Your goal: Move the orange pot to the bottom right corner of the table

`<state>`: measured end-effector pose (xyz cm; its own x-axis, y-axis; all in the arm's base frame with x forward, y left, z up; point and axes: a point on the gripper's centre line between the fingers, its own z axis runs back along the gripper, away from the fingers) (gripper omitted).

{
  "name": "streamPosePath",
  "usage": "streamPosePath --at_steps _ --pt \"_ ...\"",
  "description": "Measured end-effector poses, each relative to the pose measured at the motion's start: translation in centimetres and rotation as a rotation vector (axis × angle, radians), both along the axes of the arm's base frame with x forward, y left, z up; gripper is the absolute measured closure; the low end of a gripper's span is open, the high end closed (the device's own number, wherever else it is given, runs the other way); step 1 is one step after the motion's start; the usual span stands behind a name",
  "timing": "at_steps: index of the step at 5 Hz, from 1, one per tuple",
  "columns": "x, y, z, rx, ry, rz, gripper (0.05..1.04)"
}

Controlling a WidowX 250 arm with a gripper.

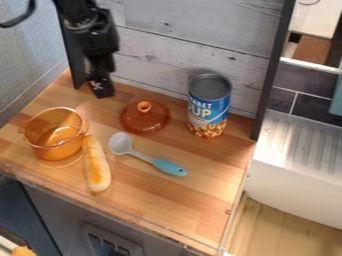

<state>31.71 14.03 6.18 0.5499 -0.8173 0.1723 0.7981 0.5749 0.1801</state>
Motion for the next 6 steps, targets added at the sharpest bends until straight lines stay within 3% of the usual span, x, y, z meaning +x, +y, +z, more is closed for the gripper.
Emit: streamPosePath --at_steps 2,4,5,6 --pt "-5.4 3.2 -1.7 0.034 0.063 0.015 0.083" --pt "-9.6 3.8 -2.8 0.083 0.088 -0.013 0.083" --pt "-9.7 4.0 -3.3 0.104 0.098 -0.028 0.083" --pt "-10.0 3.9 -5.1 0.082 0.136 -0.045 0.083"
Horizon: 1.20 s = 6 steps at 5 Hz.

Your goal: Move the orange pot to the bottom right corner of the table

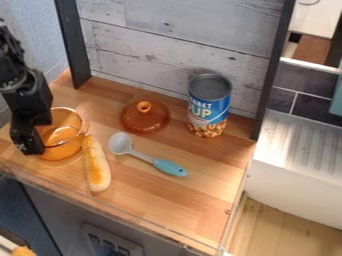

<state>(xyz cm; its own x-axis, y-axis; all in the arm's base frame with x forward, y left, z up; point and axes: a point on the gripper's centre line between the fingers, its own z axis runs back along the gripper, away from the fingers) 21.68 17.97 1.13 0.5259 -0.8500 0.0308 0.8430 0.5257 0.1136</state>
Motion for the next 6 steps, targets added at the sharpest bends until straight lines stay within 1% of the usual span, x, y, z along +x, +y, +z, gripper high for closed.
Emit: streamPosePath --at_steps 1,2,3,4,5,6 --pt "0.2 -0.3 -1.5 0.013 0.038 -0.019 0.083" --pt "0.5 -0.7 -2.7 0.011 0.060 -0.039 0.134" --pt "0.8 -1.0 -3.4 -0.014 0.055 -0.072 0.429" --pt "1.0 -0.9 -3.5 0.013 0.051 -0.085 0.740" --pt "1.2 -1.1 -3.5 0.010 0.044 -0.098 0.941" --pt "1.2 -0.3 -2.8 -0.039 0.033 -0.095 0.999"
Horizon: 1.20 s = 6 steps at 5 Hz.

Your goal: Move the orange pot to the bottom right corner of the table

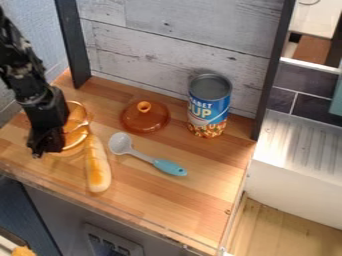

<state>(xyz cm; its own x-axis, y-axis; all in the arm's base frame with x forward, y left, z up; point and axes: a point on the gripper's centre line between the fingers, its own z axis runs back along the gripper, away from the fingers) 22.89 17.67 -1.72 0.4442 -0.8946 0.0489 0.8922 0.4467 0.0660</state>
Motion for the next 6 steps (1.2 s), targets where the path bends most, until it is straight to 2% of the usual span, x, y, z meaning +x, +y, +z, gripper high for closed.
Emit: streamPosePath --at_steps 1,3,4,5,6 --pt "0.4 0.3 0.5 -0.019 -0.017 0.029 0.999" --pt "0.9 -1.5 4.1 -0.061 -0.109 0.023 0.999" --pt "0.6 -4.1 5.3 -0.090 -0.133 -0.022 0.999" --pt "0.1 -6.8 6.0 -0.095 -0.152 -0.093 1.000" --pt "-0.6 -9.6 6.1 -0.097 -0.150 -0.149 1.000"
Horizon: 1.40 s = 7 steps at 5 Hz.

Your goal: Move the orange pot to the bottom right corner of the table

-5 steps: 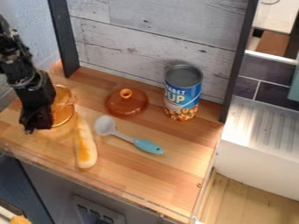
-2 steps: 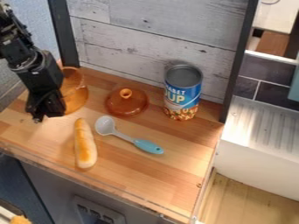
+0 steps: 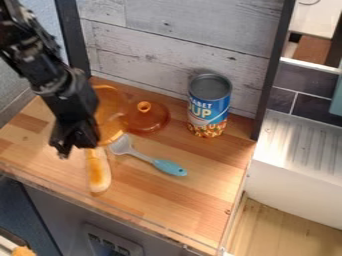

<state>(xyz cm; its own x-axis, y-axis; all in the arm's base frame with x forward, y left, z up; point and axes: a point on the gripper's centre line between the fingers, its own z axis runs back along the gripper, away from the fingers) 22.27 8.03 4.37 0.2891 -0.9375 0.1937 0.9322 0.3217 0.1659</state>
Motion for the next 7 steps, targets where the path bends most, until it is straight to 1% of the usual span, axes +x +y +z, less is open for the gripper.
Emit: streamPosePath --at_steps 1,2,3,4,6,7 --pt "-0.4 -3.3 -1.0 0.010 0.033 -0.056 1.000" --pt "-0.1 -6.0 -1.7 0.027 0.034 -0.086 0.999" --pt "0.3 -8.3 -2.9 0.039 0.048 -0.124 0.999" --pt "0.6 -10.7 -4.6 0.053 0.073 -0.171 1.000" --pt "0.5 -13.7 -6.5 0.075 0.099 -0.235 1.000" --pt "0.6 -14.1 -7.0 0.085 0.107 -0.249 0.999"
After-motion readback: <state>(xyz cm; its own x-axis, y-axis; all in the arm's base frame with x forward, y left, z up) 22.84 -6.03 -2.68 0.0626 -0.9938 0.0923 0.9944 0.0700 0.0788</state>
